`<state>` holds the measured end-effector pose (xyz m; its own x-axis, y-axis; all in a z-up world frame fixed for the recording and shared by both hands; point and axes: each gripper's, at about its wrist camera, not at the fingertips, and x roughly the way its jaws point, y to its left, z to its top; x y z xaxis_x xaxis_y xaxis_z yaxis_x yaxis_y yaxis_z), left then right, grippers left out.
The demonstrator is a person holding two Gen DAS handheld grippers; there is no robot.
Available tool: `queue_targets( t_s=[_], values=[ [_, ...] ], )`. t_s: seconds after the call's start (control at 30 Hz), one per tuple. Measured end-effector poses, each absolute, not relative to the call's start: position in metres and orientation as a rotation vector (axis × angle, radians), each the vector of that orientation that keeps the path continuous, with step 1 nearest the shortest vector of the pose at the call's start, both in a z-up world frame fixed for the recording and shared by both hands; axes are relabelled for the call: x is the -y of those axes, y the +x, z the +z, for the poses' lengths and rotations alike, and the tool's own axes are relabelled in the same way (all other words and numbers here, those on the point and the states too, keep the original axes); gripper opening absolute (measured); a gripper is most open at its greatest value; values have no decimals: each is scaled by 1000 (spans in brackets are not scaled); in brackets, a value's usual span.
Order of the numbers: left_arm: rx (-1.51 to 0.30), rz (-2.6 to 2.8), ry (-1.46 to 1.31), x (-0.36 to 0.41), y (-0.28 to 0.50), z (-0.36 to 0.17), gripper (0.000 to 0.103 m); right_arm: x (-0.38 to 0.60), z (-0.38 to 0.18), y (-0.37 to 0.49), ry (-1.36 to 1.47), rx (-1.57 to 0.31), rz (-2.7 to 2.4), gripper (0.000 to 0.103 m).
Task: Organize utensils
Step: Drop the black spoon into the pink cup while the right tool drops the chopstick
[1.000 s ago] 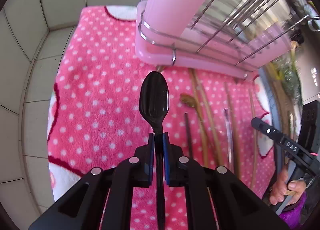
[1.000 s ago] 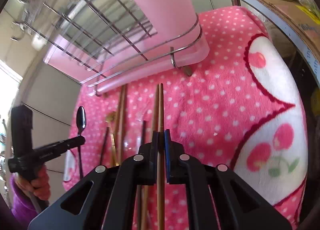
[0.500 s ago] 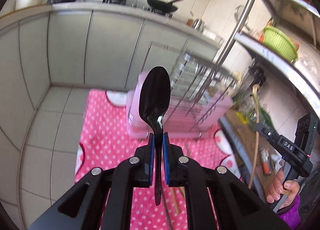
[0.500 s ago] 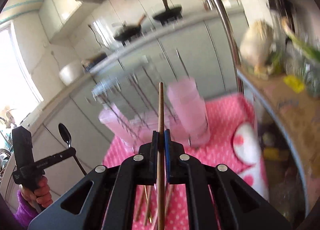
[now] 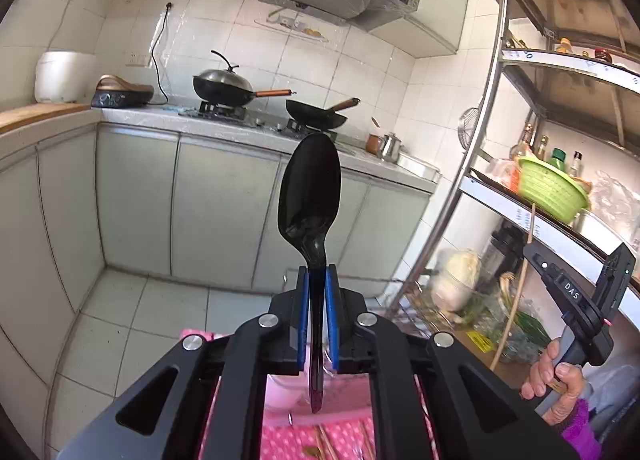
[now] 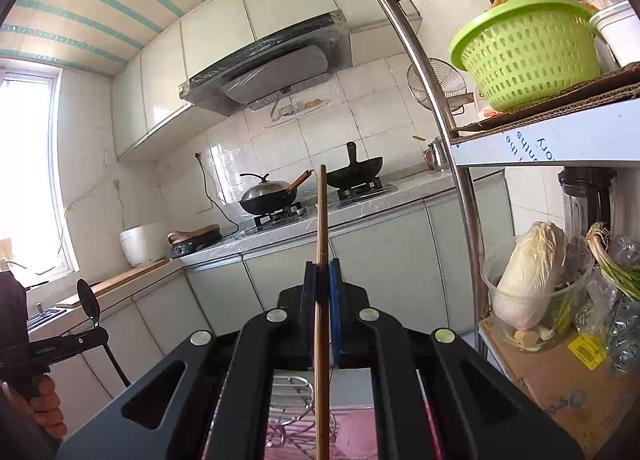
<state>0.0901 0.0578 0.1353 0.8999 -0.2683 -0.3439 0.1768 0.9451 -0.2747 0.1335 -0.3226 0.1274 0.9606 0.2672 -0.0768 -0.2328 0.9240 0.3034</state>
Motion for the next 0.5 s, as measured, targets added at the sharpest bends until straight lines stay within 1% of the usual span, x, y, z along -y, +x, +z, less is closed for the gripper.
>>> queue_targets(
  t_s=[0.17,0.37,0.5],
  values=[
    [-382,-179,-216,-55,129,122,7,315,118,167,269,-106,251,6],
    [-439,-181,-194,-46,159,80,7,310,94,185,230,-71,232,6],
    [-499,-200,-206,-42,165,52,7,315,72,192,269,-139,251,6]
  ],
)
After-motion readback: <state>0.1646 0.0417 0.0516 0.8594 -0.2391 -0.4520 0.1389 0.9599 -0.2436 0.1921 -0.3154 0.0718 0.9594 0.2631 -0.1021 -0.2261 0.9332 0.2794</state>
